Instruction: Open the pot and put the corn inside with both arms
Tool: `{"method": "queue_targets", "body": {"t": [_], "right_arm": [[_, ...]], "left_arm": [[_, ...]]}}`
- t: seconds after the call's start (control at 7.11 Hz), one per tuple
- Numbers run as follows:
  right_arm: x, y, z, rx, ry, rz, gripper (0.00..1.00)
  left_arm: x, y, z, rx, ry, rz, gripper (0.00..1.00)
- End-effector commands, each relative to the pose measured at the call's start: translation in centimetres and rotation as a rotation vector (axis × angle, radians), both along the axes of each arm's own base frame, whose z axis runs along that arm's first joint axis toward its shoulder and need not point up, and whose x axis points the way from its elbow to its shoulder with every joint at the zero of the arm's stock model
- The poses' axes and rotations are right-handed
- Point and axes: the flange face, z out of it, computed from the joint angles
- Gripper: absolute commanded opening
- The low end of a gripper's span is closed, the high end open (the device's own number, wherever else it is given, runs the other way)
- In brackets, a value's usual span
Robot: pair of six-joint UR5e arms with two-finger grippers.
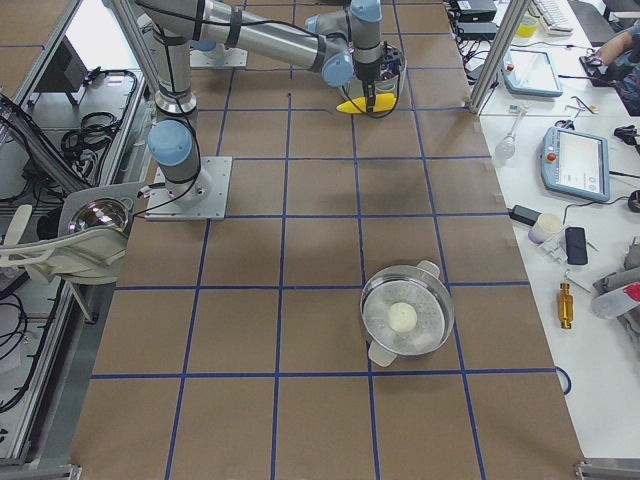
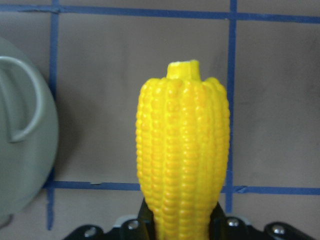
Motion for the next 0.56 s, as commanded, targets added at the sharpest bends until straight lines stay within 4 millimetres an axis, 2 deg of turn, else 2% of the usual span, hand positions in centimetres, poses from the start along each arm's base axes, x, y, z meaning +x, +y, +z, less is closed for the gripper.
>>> {"method": "queue_targets", "body": {"t": [0.0,0.14,0.28,0.42], "right_arm": [[12.7,-0.9,1.6,-0.016,-0.073,-0.049,0.00],[16.2,-0.4,0.6,0.012,-0.133,-0.052,0.00],[17.5,-0.3,0.2,0.022,-0.175,-0.060,0.00],[19.3,-0.2,-1.7,0.034,-0.201,-0.038,0.00]], "left_arm": [[0.6,-0.1,-0.1,0.001,0.002,0.010,1.00],[0.9,-0.2,-0.2,0.003,0.002,0.016,1.00],[0.9,-0.2,-0.2,0.004,0.001,0.016,1.00],[1.0,-0.2,-0.1,0.001,0.002,0.018,1.00]]}}
